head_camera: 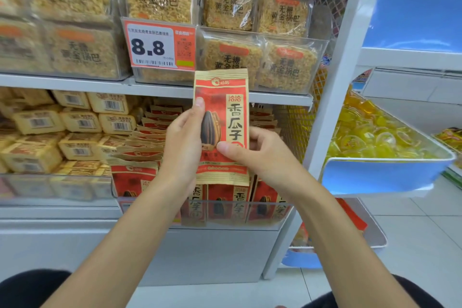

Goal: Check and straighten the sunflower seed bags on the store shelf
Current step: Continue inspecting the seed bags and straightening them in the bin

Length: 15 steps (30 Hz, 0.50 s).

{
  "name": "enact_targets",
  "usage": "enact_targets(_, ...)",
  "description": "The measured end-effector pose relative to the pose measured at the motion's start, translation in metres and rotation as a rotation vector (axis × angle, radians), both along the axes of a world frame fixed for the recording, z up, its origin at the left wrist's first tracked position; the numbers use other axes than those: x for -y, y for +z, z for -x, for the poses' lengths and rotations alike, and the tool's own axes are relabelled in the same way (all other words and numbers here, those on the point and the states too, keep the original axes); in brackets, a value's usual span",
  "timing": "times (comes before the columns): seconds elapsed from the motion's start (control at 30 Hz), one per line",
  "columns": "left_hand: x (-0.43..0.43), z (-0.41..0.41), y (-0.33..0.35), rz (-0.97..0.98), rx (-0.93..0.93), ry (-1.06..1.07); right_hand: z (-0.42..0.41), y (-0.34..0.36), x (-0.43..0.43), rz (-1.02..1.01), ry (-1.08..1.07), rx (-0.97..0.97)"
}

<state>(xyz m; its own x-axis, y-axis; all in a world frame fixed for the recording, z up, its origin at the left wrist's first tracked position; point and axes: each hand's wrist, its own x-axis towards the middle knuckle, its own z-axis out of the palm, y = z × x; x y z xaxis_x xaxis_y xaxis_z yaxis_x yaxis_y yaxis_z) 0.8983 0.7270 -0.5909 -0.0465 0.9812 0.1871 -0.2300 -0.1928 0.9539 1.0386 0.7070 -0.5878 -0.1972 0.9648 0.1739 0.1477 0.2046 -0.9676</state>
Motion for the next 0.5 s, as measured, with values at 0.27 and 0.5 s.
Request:
enact_targets(0.27, 0.0, 0.004, 0.004, -0.043, 0.148, 0.106, 0.015, -0.005, 0.006, -0.051, 0.13, 0.051)
enact_targets(0.5, -0.004, 0.011, 0.005, -0.23, -0.106, 0.278, 0.016, -0.003, 0.009, -0.209, -0.047, 0.036)
